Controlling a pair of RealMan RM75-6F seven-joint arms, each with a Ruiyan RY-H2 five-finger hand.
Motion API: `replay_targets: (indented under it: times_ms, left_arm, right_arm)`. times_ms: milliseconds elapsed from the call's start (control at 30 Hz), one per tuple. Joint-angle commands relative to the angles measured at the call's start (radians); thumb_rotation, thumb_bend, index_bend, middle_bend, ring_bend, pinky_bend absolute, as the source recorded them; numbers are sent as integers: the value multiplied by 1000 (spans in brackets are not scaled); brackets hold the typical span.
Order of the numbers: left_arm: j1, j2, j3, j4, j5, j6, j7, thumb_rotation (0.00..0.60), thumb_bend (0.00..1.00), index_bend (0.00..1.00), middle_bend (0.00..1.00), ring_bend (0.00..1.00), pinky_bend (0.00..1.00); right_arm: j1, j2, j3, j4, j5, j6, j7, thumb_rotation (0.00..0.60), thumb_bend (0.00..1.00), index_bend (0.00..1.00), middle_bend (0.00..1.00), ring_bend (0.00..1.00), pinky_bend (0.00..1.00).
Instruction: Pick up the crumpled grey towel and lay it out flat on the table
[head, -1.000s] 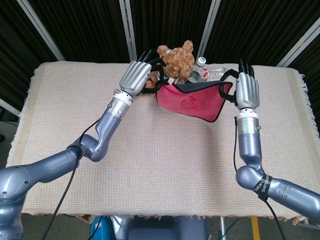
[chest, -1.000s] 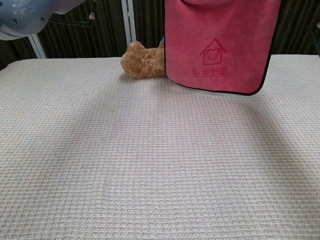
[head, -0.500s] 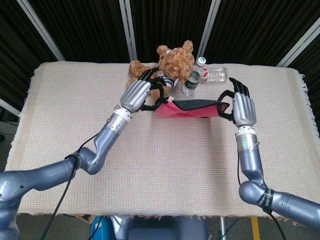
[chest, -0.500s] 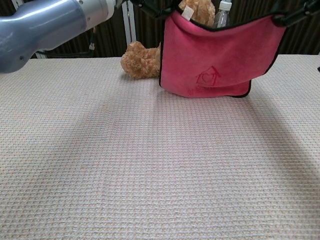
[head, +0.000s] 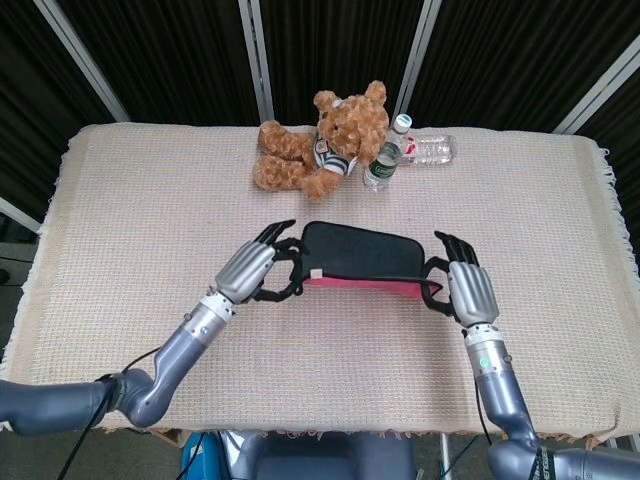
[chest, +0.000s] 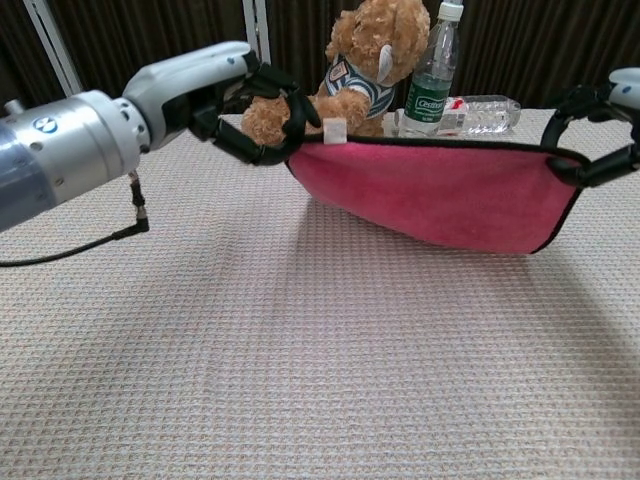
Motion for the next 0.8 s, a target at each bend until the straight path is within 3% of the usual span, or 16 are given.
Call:
replay_targets:
  times_ms: [33,200,433,800]
  left_arm:
    - [48,17,47,-44,40,33,12,600,507,637,300,2,26]
    - [108,31,100,-95,97,65,15,600,506,637,301,2,26]
    - [166,31,147,-124,154,93,34,600,507,637,301,2,26]
    - [223,-12,169,-92,161,81,53,600,507,639,304,3,26]
  right_arm:
    - [-51,-18,-67,-17,-71,28,17,600,523,675,105,0,0]
    - [-107,-43,-143,12,-149,44,42,600,523,675,105,0,0]
    - [-162,-69,-204,58,-218,45,73,600,523,675,105,0,0]
    - [-211,-129,-237,140,-260,15,117,600,524,675,105,0,0]
